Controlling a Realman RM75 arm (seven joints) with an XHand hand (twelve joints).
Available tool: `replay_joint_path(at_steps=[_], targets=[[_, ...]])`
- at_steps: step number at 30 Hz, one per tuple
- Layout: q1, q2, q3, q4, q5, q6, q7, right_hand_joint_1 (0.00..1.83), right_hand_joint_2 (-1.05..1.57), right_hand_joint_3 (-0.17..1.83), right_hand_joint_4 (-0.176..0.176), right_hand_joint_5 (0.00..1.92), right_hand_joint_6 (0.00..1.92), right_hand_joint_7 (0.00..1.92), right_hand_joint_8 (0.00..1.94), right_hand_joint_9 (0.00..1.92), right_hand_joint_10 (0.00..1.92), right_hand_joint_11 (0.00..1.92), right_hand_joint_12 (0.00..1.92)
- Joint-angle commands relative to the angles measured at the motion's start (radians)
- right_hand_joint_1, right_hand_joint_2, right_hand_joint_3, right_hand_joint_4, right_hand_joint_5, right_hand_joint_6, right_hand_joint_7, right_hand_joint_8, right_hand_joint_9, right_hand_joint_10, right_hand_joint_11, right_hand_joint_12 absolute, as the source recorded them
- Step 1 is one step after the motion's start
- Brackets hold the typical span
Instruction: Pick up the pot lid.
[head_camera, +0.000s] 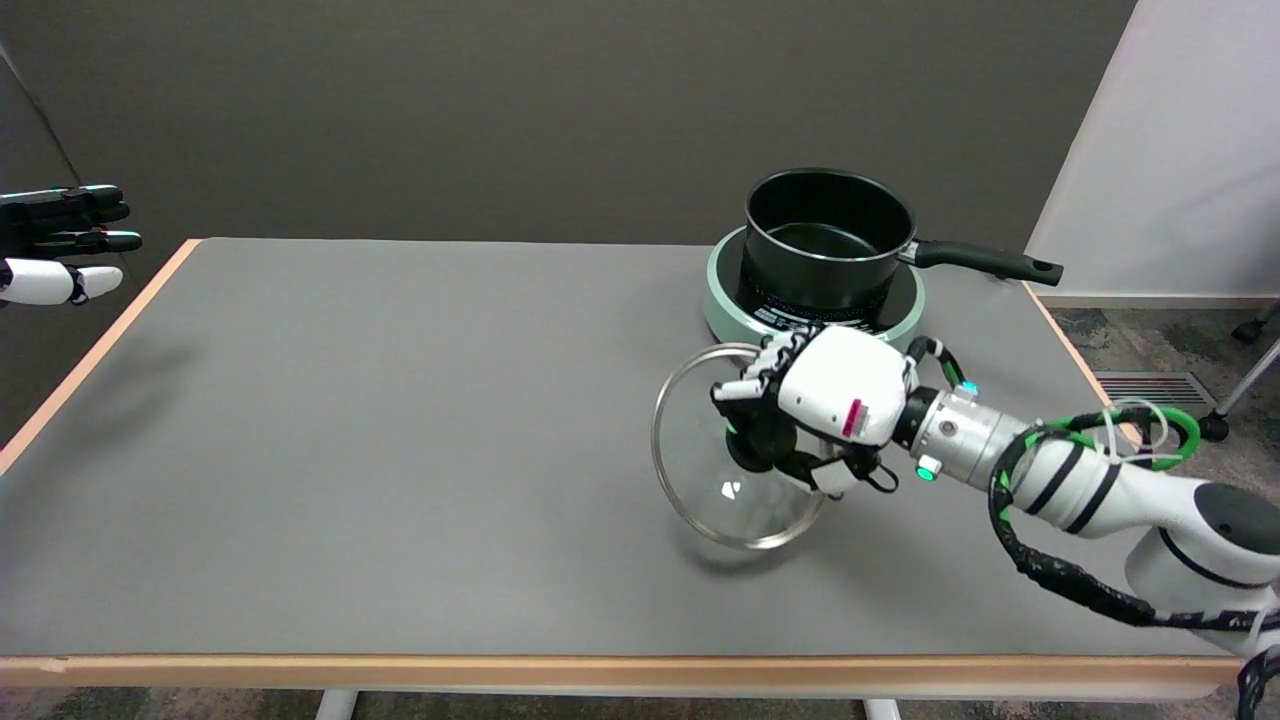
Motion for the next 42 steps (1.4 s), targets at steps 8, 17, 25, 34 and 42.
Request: replay_joint_path(at_steps=[8,17,25,34,42], targets=[[0.161,0.098,-0.006,0.075,-0.031,-0.001,0.270,1.35,0.82,0.75,0.176,0.55,1.49,0.86,1.44,0.73,1.84,0.65,1.11],[0.178,0.120,0.089,0.100,0.045,-0.002,0.348,1.35,0.82,0.74,0.176,0.56,1.48,0.86,1.43,0.74,1.86,0.66,1.14],[0.308,0.198,0.050,0.071,-0.005,-0.087,0.369,1.36,0.81,0.76,0.176,0.59,1.48,0.87,1.42,0.77,1.86,0.69,1.20],[0.494,0.252,-0.040,-0.065,-0.018,-0.111,0.455,1.36,0.80,0.77,0.176,0.60,1.49,0.88,1.41,0.78,1.87,0.69,1.25],[0.651,0.322,-0.177,-0.171,-0.018,-0.119,0.508,1.36,0.79,0.78,0.176,0.60,1.49,0.88,1.41,0.78,1.87,0.69,1.25]])
